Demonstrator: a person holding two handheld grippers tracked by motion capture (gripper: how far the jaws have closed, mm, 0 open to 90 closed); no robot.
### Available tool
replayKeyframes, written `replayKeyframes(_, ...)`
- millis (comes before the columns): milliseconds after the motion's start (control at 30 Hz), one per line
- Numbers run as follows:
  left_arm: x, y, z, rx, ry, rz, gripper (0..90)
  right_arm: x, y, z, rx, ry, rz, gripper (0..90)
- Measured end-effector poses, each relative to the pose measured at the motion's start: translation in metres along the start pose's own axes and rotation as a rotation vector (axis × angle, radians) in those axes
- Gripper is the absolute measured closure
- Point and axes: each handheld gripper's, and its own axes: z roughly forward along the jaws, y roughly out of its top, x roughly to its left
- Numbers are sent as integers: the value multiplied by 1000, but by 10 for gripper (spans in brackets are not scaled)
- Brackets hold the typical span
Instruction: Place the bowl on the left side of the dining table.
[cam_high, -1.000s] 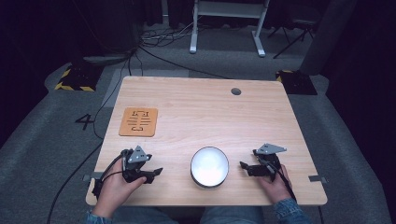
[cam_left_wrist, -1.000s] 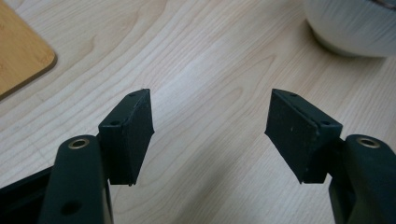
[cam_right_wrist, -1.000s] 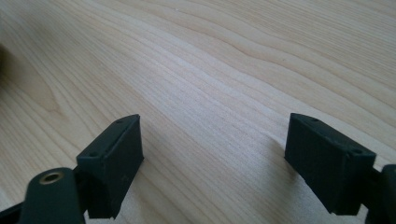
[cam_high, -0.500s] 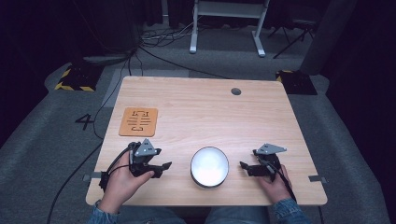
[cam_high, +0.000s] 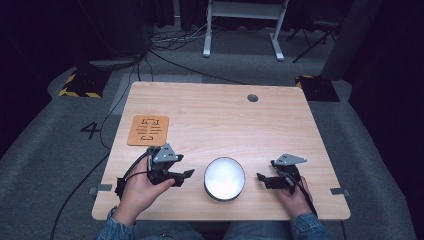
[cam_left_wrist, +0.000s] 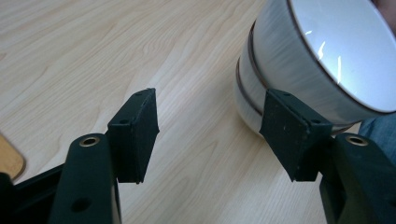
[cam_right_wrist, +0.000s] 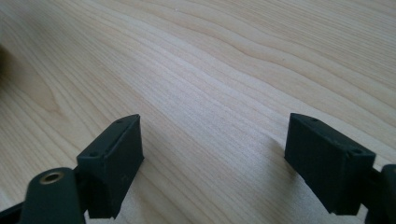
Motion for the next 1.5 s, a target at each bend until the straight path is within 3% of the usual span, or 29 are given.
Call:
replayKeyframes(200,-6,13,4,-2,-25,21,369,0,0,0,0,-1,3,196)
replayKeyframes(300,-11,23,5,-3,-18,59,369,0,0,0,0,-2,4,197)
replayKeyframes(600,-20,36,14,1,-61,52,369,0,0,0,0,-1,4,196)
replayKeyframes(633,-20,37,15,5,-55,70,368,0,0,0,0,-1,4,197)
replayKeyframes(1033,-22,48,46,50,-104,88,387,0,0,0,0,-2,4,197)
replayKeyframes(1100,-23,49,53,48,-97,91,399,1,0,0,-1,-2,4,198)
replayKeyframes(1400,-27,57,65,136,-54,85,775,1,0,0,-2,-3,3,200)
replayKeyframes(1467,-30,59,66,147,-32,96,793,0,0,0,-3,-4,0,200)
replayKeyframes(1500,-33,62,66,165,4,130,810,0,0,0,-1,-5,-4,200)
